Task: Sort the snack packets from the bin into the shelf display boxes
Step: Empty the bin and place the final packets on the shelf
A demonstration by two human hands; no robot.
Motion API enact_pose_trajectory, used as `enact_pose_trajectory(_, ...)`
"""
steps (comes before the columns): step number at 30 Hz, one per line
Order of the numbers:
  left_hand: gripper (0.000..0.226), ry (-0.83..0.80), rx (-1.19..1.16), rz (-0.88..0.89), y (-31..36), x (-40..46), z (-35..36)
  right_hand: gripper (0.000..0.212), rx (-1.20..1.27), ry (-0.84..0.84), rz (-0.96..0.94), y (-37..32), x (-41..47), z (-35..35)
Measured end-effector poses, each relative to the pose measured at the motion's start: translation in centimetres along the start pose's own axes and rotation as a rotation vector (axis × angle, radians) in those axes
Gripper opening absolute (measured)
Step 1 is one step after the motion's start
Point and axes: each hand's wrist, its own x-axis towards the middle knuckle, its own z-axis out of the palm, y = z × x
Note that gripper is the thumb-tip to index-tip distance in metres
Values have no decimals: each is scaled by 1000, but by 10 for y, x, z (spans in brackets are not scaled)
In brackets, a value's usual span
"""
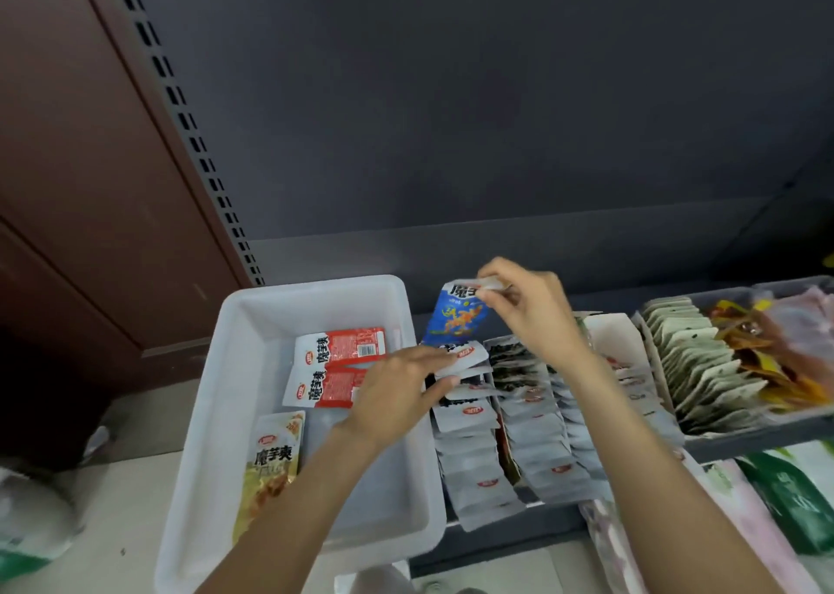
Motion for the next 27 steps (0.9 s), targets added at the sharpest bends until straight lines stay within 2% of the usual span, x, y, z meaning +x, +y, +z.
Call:
enact_pose_trajectory(3,39,15,0,-7,0,0,0,18,-114,-176,-52,2,1,22)
enact_pose_trajectory(5,40,10,-9,-14,0,-1,0,14,-186,-246,-6,6,1,33)
enact_pose_trajectory(9,44,9,-23,-4,-2,-4,2,8,-395,-256,92,3,7,44)
enact_pose_trajectory(14,46,57,-68,-16,-6,-9,2,15,-355,-256,236,-4,4,54)
enact_pose_trajectory(16,43,194,-114,-35,-11,-19,-1,14,-338,-217,216,-5,-2,54)
enact_pose_trajectory(19,31,455,-163,-190,-36,-47,-11,27,-239,-8,47,-20,-14,52)
enact_pose_trajectory(21,25,498,-152,-317,-60,-73,-19,21,-150,142,-95,-46,-23,59)
enact_pose_trajectory(22,25,484,-105,-375,-73,-87,-22,19,-90,140,-148,-61,-27,68)
enact_pose_trajectory(23,26,441,-48,-429,-85,-100,-25,18,-22,74,-178,-75,-31,80)
enact_pose_trajectory(25,29,267,12,-583,-101,-123,-29,19,49,-222,-154,-94,-39,117)
enact_pose_trajectory(27,43,-46,60,-763,-107,-140,-27,27,-18,-545,-141,-100,-45,162)
